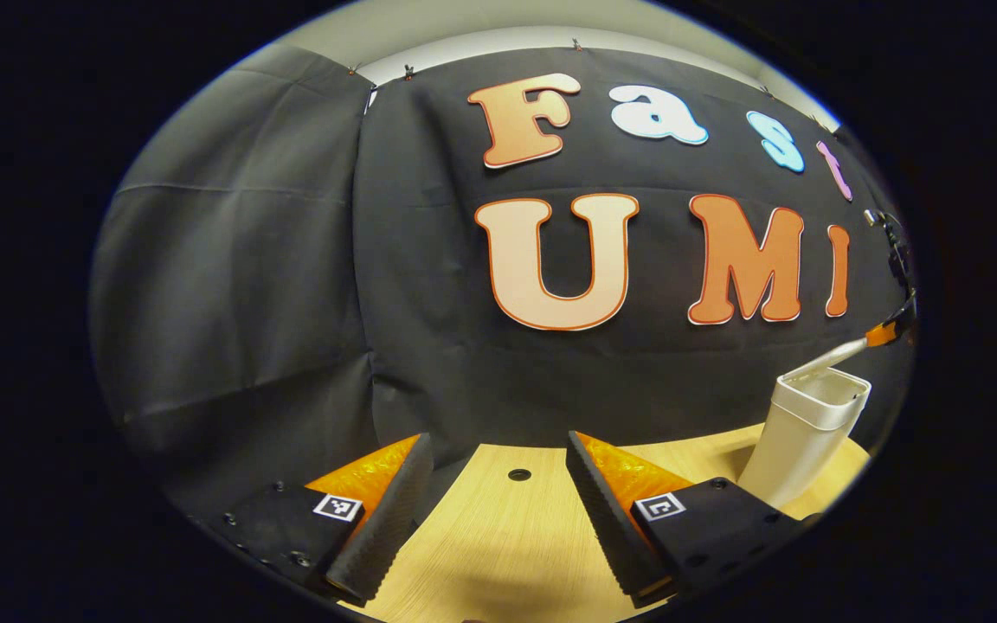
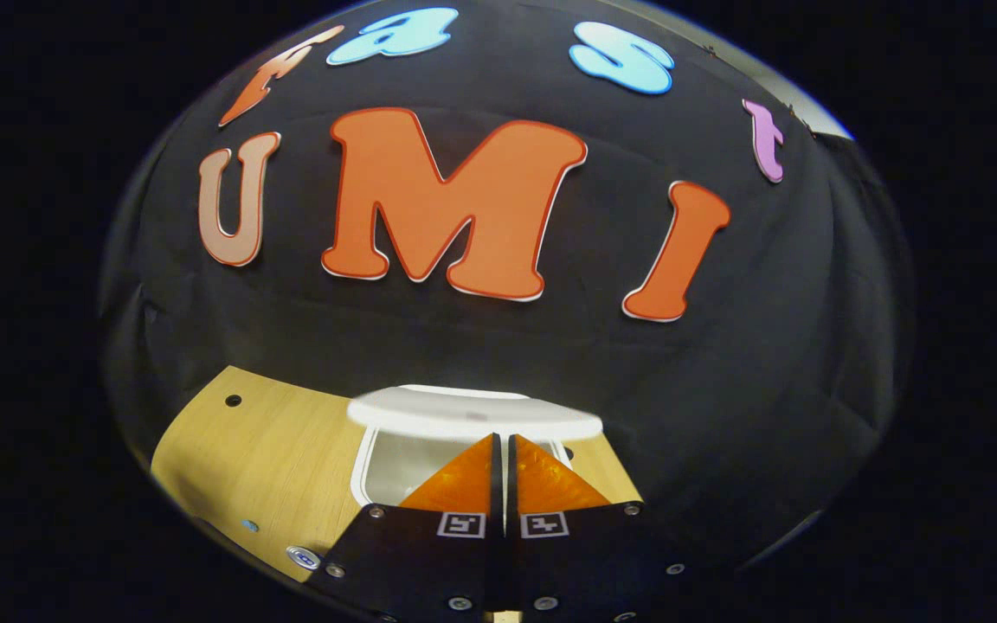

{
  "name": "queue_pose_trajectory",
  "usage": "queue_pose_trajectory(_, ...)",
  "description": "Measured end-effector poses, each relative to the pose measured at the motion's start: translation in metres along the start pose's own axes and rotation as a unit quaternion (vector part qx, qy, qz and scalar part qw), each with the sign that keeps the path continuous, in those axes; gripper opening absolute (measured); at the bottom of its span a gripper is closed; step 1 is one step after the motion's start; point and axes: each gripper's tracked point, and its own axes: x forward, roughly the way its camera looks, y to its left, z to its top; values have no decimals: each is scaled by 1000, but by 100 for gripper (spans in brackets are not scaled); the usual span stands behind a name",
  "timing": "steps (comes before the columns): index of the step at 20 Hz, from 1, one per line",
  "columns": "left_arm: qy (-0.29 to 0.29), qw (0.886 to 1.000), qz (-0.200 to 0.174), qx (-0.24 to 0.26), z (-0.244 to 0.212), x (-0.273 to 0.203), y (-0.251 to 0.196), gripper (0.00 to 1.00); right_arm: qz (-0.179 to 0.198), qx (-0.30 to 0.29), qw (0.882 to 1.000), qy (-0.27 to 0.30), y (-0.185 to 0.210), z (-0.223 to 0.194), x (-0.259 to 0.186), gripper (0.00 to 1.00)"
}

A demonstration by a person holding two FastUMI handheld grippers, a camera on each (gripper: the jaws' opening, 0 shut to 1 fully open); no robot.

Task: Press the lid of the desktop garbage bin to open it, pick up the crumpled paper on the desktop and throw it into the bin, then pick up the pop can on the desktop and drop it into the bin, and finally close the garbage bin lid.

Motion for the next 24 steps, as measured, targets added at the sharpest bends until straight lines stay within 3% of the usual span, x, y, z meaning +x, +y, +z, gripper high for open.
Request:
queue_pose_trajectory(10, -21, 1000, -8, 8, 14, -16, -20, 99, 21, 55, 996, -64, 16, -9, -80, 0)
queue_pose_trajectory(14, -24, 999, -15, 15, 12, -22, -28, 99, 10, 48, 996, -76, 20, -22, -99, 1)
queue_pose_trajectory(18, -34, 999, -30, 11, 10, -29, -41, 99, 27, 51, 996, -67, 36, -40, -105, 5)
queue_pose_trajectory(19, -33, 999, -33, 13, 7, -31, -44, 99, 30, 55, 996, -60, 39, -45, -107, 7)
queue_pose_trajectory(20, -31, 999, -36, 14, 3, -32, -47, 99, 37, 62, 996, -59, 43, -46, -111, 19)
queue_pose_trajectory(21, -29, 999, -39, 16, 0, -33, -50, 99, 42, 72, 994, -65, 46, -44, -113, 25)
queue_pose_trajectory(22, -26, 999, -44, 17, -5, -34, -54, 99, 44, 76, 994, -71, 47, -44, -114, 40)
queue_pose_trajectory(23, -24, 998, -47, 17, -7, -35, -58, 99, 42, 74, 994, -73, 47, -44, -115, 43)
queue_pose_trajectory(24, -24, 998, -52, 18, -10, -35, -62, 99, 42, 72, 994, -74, 48, -47, -115, 59)
